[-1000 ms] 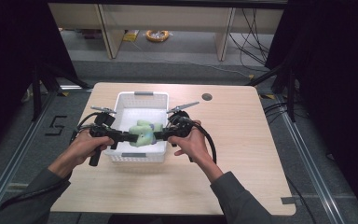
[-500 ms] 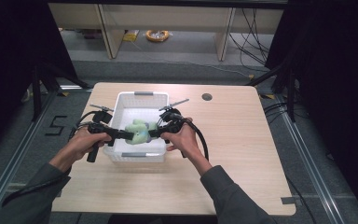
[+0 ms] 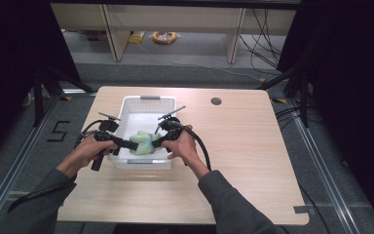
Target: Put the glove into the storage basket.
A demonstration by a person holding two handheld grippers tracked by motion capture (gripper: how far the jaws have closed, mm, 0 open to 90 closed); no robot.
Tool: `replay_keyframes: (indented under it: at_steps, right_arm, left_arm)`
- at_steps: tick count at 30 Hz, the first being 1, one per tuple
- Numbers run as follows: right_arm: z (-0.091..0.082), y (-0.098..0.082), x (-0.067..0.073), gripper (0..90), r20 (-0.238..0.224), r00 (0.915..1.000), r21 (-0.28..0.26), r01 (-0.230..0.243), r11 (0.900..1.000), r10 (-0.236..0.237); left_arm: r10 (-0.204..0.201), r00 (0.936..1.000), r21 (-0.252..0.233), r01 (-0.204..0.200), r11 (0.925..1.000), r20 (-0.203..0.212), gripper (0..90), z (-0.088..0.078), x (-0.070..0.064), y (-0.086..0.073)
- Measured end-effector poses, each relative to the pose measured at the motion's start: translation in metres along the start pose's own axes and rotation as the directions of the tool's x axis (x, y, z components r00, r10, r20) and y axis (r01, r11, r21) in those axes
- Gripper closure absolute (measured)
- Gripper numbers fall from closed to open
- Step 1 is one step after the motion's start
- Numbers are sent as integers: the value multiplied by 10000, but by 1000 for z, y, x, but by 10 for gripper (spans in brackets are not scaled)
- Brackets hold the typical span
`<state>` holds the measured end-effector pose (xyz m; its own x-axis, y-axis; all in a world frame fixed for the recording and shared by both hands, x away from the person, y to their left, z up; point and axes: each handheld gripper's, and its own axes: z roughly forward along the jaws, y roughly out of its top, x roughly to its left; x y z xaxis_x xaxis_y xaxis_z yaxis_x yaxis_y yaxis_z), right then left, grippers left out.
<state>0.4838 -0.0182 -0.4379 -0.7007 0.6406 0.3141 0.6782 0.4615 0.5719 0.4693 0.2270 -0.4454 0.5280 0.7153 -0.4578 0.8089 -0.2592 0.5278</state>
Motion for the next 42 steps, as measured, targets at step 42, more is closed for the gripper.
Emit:
replay_keyframes:
  at_steps: [42]
  right_arm:
    - [23,4,7,624,904,9944,1850,365,9821,-540]
  left_arm:
    - [847,9912,1212,-721,9900,-1021,655,17,3,0]
